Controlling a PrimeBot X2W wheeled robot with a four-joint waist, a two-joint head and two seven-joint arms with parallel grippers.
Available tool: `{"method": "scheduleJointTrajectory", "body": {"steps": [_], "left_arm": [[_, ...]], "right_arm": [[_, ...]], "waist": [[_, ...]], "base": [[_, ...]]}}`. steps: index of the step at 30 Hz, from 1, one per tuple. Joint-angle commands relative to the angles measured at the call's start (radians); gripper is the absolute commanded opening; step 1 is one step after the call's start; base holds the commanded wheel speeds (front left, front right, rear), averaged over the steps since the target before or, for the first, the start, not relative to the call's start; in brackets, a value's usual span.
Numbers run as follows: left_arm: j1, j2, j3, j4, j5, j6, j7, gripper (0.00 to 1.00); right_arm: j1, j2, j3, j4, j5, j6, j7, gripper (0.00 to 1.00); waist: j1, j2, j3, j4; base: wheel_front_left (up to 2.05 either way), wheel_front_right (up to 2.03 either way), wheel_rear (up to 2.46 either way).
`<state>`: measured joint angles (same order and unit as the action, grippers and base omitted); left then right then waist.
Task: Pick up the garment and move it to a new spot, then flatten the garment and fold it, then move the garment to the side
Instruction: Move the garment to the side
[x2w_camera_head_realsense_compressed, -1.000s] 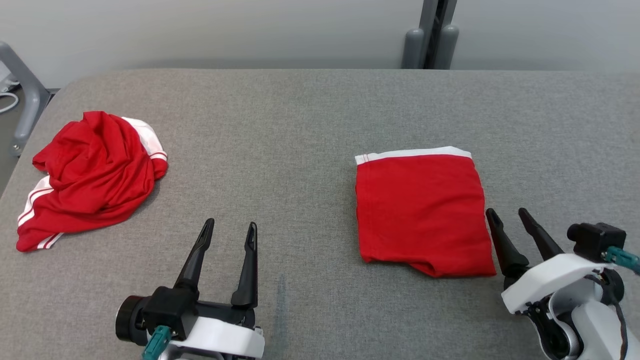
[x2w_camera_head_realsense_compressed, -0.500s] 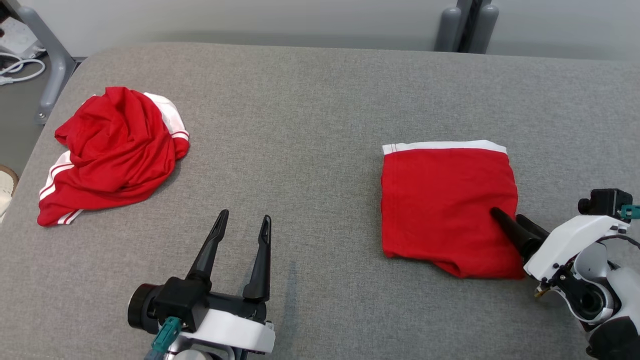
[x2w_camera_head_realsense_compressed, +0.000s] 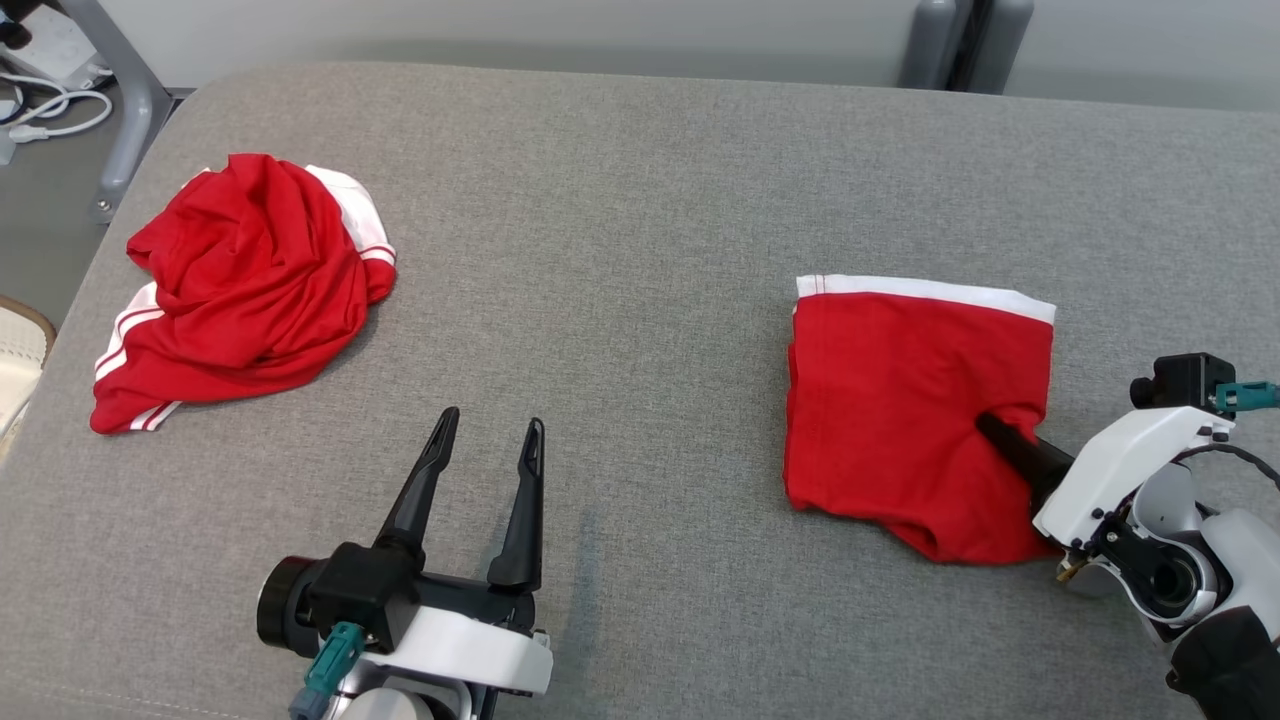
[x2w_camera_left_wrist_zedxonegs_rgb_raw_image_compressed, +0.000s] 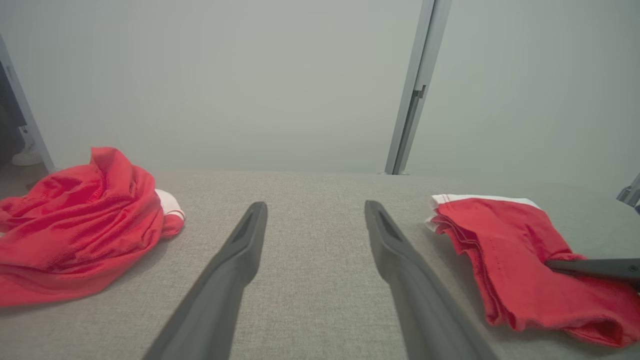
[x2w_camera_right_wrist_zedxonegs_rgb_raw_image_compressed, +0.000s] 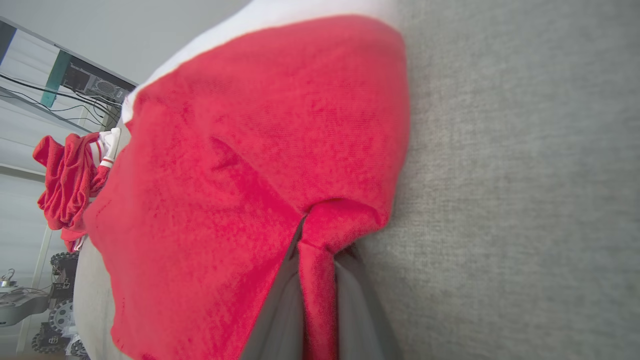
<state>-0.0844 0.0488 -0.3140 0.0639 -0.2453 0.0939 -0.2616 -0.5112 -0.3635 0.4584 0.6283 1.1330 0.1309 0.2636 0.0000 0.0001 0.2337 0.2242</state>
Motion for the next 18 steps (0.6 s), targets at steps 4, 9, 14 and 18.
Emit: {"method": "scheduleJointTrajectory", "body": {"steps": [4, 9, 14, 18], "left_arm": [[-0.014, 0.004, -0.004, -0.003, 0.008, 0.001, -0.002, 1.0], [-0.031, 0.003, -0.013, -0.013, 0.018, -0.013, -0.002, 1.0], [-0.074, 0.004, -0.023, -0.027, 0.029, -0.05, -0.002, 1.0], [-0.14, 0.003, -0.047, -0.037, 0.055, -0.085, -0.002, 1.0]], "right_arm": [[-0.022, -0.035, 0.045, -0.004, -0.014, 0.0, -0.046, 0.0], [-0.043, -0.12, 0.126, -0.026, -0.06, 0.0, -0.074, 0.0], [-0.102, -0.242, 0.232, -0.059, -0.138, 0.0, -0.104, 0.0], [-0.161, -0.33, 0.271, -0.073, -0.145, 0.0, -0.118, 0.0]], "waist": [[0.0, -0.0001, -0.002, -0.01], [0.0, -0.0001, 0.007, -0.041], [0.0, -0.0001, 0.046, -0.098], [0.0, -0.0001, 0.109, -0.143]], "base": [[0.0, 0.0, 0.0], [0.0, 0.0, 0.0], [0.0, 0.0, 0.0], [0.0, 0.0, 0.0]]}}
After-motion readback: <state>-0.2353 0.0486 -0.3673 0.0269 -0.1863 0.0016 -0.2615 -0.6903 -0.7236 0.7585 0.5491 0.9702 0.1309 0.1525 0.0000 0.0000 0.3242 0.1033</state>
